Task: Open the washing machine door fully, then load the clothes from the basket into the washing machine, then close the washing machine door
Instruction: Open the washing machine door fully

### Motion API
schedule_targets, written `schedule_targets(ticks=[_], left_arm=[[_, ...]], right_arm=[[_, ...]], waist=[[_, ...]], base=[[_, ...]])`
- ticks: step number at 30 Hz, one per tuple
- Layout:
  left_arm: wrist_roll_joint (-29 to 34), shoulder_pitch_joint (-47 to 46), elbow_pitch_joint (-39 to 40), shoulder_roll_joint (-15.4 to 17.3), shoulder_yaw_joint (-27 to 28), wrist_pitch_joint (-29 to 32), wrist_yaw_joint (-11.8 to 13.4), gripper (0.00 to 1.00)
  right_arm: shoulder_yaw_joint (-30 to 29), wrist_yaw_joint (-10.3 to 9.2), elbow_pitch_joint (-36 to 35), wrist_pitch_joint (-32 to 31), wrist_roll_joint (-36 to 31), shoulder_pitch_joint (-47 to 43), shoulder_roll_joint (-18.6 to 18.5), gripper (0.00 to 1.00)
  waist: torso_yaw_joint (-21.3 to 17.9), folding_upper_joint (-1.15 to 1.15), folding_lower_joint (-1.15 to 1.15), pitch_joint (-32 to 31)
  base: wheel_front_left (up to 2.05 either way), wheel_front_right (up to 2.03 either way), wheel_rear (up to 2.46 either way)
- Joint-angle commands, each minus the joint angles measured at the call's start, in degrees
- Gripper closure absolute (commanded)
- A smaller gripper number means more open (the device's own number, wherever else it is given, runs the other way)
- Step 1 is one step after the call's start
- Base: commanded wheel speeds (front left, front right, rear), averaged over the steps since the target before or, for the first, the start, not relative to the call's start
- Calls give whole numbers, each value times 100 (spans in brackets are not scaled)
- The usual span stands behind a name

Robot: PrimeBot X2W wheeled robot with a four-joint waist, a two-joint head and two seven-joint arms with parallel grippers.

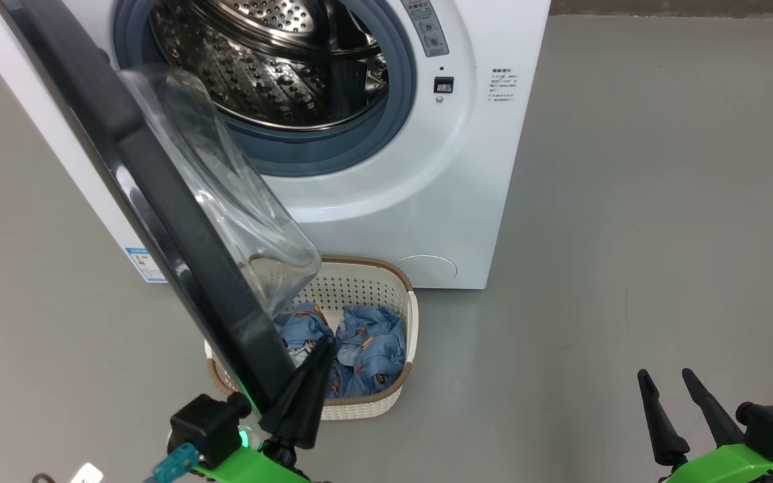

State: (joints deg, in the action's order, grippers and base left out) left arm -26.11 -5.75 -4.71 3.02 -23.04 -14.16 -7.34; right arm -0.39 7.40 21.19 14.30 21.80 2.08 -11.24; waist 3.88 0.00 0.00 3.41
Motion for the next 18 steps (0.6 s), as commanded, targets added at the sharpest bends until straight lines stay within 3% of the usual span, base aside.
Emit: schedule_targets(ticks=[1, 18], left_arm=[[-25, -251, 7, 29, 276, -68, -14, 100], [126, 9, 10, 10, 786, -83, 9, 100]], right_arm=[[92, 9, -161, 70, -25, 77, -73, 0], [25, 9, -279, 70, -41, 46, -111, 0]], waist=[[11, 0, 0, -3], [557, 0, 0, -40]], base=[[0, 0, 0], [0, 0, 0]])
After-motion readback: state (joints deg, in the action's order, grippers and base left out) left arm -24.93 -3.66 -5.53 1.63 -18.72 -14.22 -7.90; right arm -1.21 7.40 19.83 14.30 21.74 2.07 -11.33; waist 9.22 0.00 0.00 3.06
